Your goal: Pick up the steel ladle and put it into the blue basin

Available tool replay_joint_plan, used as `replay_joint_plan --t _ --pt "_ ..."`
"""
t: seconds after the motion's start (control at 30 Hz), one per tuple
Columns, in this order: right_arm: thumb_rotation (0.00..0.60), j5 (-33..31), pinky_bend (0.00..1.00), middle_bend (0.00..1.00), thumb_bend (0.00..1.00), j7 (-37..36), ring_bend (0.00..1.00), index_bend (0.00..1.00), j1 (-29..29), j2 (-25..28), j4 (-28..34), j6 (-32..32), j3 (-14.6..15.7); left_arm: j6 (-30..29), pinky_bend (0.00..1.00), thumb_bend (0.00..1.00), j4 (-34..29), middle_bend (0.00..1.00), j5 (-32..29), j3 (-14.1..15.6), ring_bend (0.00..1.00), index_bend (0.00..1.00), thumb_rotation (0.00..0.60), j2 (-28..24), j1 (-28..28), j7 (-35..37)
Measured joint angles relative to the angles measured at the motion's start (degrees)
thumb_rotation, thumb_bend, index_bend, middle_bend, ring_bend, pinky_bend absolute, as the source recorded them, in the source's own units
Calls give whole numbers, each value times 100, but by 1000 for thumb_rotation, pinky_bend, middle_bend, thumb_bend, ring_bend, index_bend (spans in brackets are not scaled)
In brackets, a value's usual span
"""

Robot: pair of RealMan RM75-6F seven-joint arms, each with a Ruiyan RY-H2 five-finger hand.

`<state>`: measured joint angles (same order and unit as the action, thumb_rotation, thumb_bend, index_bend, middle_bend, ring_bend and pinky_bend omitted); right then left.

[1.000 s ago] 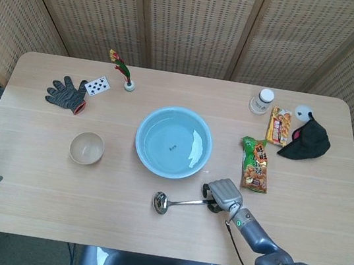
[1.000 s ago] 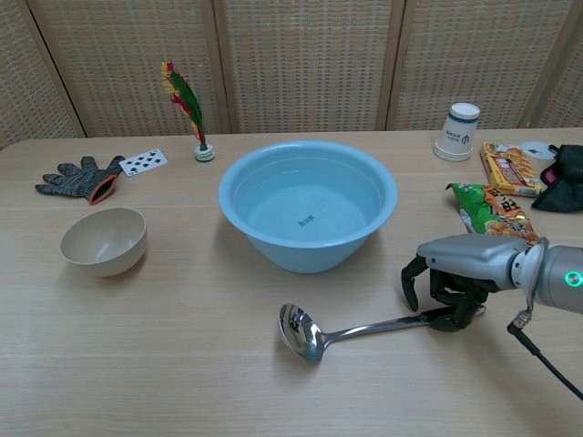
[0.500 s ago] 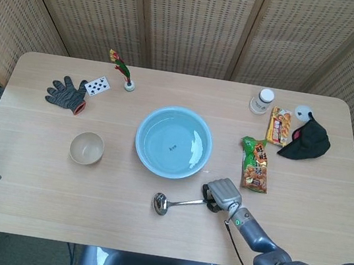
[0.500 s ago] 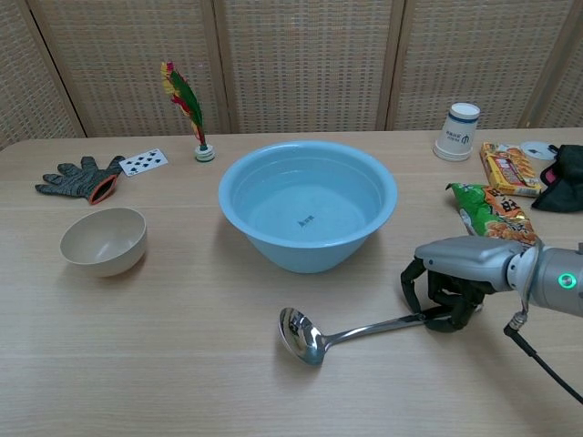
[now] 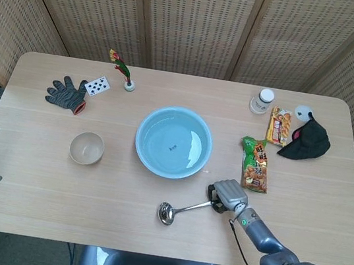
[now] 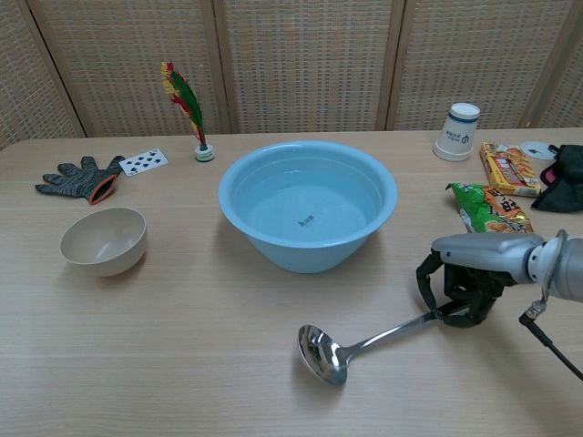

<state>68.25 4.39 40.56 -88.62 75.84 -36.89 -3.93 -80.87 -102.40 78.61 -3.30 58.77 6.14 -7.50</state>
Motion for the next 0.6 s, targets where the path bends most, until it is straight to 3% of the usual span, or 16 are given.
replay_joint_plan --t 0.6 --pt "600 -432 1000 993 757 -76 995 748 -173 1758 1791 -89 21 -46 0 0 -101 0 180 93 0 0 600 -51 -34 25"
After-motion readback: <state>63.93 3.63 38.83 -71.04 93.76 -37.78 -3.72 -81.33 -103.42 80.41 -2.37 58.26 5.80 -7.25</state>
